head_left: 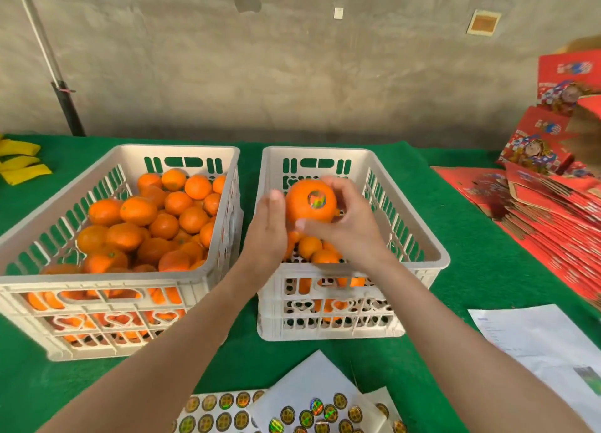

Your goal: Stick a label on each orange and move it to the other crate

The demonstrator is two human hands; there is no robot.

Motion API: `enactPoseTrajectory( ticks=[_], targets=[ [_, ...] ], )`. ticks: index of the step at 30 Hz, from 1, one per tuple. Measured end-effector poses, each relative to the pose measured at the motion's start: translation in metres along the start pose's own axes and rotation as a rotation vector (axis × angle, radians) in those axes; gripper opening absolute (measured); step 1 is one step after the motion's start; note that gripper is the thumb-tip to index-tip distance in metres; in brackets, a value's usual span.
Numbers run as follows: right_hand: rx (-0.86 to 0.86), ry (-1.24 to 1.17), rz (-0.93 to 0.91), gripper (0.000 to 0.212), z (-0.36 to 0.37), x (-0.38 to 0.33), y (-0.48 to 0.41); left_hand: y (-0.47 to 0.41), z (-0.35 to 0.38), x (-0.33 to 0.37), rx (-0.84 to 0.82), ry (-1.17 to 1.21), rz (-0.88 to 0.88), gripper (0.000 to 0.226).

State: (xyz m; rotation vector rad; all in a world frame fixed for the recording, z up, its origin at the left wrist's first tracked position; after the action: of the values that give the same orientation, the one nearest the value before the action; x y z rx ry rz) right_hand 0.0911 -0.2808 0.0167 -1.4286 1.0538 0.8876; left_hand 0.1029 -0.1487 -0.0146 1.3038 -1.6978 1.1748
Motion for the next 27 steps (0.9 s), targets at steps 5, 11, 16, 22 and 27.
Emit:
enactPoseTrajectory(
  ticks=[5, 11, 16, 22, 27],
  targets=[
    [-0.064, 0.446, 0.290, 0.075, -0.026, 0.064, -0.096, -0.030, 0.025, -0.040, -0.191, -0.960, 0.089, 0.016],
    [-0.373, 0.907, 0.443, 0.063, -0.023, 0.137, -0.118, -0.037, 0.027, -0.047, -0.152, -1.105, 0.109, 0.025],
    [-0.498, 0.764, 0.627, 0.045, -0.012, 0.156, -0.111, -0.036, 0.028, -0.049, -0.155, -1.062, 0.068, 0.026],
    [-0.364, 1.070, 0.498, 0.057, -0.029, 0.161, -0.119, -0.036, 0.028, -0.053, -0.146, -1.014, 0.025, 0.023],
    [0.015, 0.625, 0.008, 0.039, -0.024, 0.099, -0.126, -0.039, 0.027, -0.059, -0.110, -0.999, 0.015, 0.018]
  ],
)
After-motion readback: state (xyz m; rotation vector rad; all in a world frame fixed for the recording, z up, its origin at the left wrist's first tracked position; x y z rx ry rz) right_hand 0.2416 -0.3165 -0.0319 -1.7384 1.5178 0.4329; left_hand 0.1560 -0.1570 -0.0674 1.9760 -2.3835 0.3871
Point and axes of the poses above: each hand's wrist, its own y-axis away from the middle knuckle, its own z-axis out of the palm, x = y × z, the point moved 5 cm from there along -y, towards the middle knuckle, and after that the axes turned 14 degrees about -y, right-handed, at the moved point
